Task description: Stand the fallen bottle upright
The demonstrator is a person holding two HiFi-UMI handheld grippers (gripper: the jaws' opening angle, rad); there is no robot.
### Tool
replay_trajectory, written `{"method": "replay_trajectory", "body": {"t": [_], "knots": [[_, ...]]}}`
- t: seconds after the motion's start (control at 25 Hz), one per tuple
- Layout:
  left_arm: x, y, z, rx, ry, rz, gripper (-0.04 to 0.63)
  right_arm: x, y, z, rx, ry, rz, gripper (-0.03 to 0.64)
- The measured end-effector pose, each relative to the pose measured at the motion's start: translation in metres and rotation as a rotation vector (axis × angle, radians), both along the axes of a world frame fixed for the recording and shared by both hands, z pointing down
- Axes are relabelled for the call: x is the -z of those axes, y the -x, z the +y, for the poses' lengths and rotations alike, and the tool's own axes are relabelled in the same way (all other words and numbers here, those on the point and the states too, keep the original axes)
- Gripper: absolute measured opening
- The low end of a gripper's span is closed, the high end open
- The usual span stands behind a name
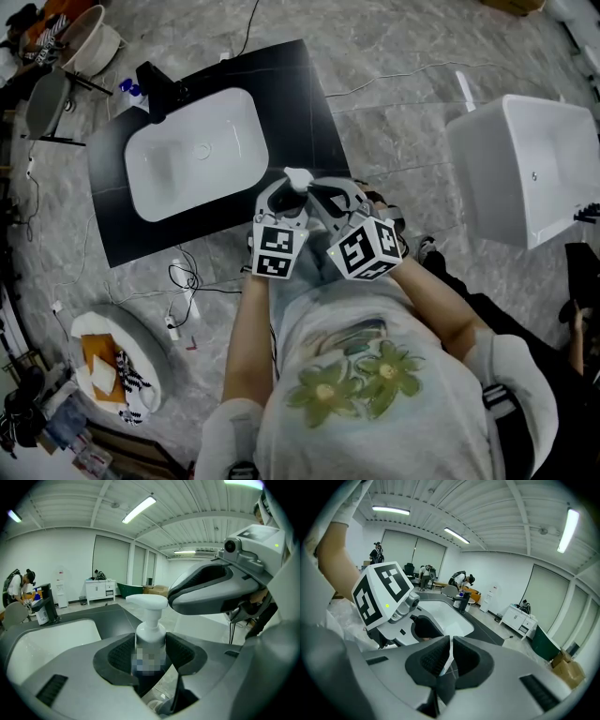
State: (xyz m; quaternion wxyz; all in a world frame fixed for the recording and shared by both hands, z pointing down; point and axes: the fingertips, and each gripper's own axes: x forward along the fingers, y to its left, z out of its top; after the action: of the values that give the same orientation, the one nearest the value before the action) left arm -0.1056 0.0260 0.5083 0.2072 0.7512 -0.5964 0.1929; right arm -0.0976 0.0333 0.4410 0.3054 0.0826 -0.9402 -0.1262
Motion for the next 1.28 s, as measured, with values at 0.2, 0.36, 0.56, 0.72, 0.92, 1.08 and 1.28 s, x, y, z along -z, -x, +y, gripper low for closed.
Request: {"method": "replay_trajectory", "body": {"t": [0.2,0.36,0.56,0.72,0.92,1.08,1.28], "knots": [[0.006,-0.004,0.007,-0.006,-0.005,0.006,0.225,0.006,-0.008,-0.002,-0.047,0.067,-0.048,0.051],[0.012,-0.002,0.013,0.015,-0.022,0.019,0.225,0.008,-0.014,-0.005,-0.075,0.11,-0.076,0.051],[0.024,0.004,0.023,0.049,-0.044,0.037,0.224,0.012,-0.023,-0.003,-0.104,0.16,-0.103,0.051],[0.037,0.003,0.03,0.065,-0.056,0.053,0.216,0.014,-0.026,0.003,-0.124,0.232,-0.138,0.051],[0.052,0.004,0.044,0.077,-0.095,0.042,0.165,0.023,-0.029,0.015,-0.148,0.313,-0.196,0.051],[0.065,0.002,0.055,0.086,-0.132,0.039,0.105,0.033,-0.031,0.027,-0.159,0.332,-0.238,0.049],[0.083,-0.005,0.069,0.101,-0.146,0.044,0.04,0.041,-0.041,0.044,-0.176,0.35,-0.252,0.048]]}}
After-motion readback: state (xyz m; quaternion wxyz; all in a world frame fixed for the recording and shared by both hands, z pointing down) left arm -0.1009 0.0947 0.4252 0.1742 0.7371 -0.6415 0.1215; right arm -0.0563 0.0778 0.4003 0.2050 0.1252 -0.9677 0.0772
